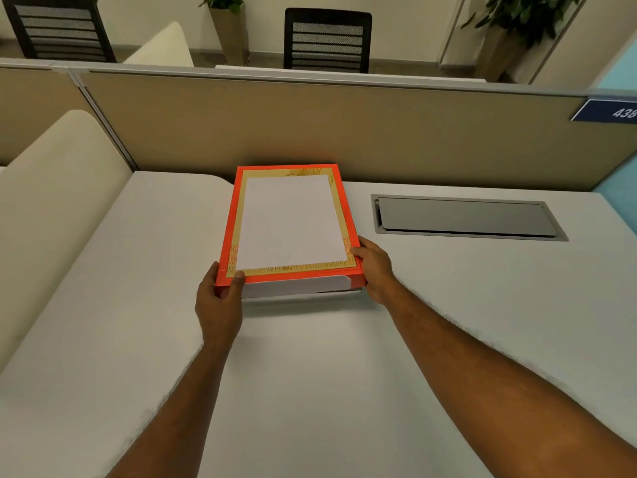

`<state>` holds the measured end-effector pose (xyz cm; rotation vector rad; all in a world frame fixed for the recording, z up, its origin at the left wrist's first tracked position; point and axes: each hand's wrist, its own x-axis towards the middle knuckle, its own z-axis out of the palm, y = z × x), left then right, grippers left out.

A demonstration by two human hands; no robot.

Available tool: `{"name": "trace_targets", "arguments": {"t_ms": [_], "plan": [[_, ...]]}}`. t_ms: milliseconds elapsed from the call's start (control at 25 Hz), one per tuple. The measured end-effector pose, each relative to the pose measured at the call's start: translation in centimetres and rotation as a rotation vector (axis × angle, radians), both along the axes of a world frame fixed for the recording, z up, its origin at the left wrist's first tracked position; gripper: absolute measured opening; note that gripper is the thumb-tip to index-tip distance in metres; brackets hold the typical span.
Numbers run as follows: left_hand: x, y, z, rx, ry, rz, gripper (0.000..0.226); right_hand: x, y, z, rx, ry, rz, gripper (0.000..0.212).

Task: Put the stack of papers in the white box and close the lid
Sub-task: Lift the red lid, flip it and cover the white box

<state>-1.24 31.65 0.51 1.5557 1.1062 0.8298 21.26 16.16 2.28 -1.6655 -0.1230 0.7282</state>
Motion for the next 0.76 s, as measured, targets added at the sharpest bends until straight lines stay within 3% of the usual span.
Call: {"name": "trace_targets", "arguments": {"t_ms": [760], "plan": [[-1.0, 0.8, -2.1, -0.021, 0.183, -0.062, 0.052, -2.9, -1.4, -3.2, -0.096, -0.129, 0.097, 0.043]]}}
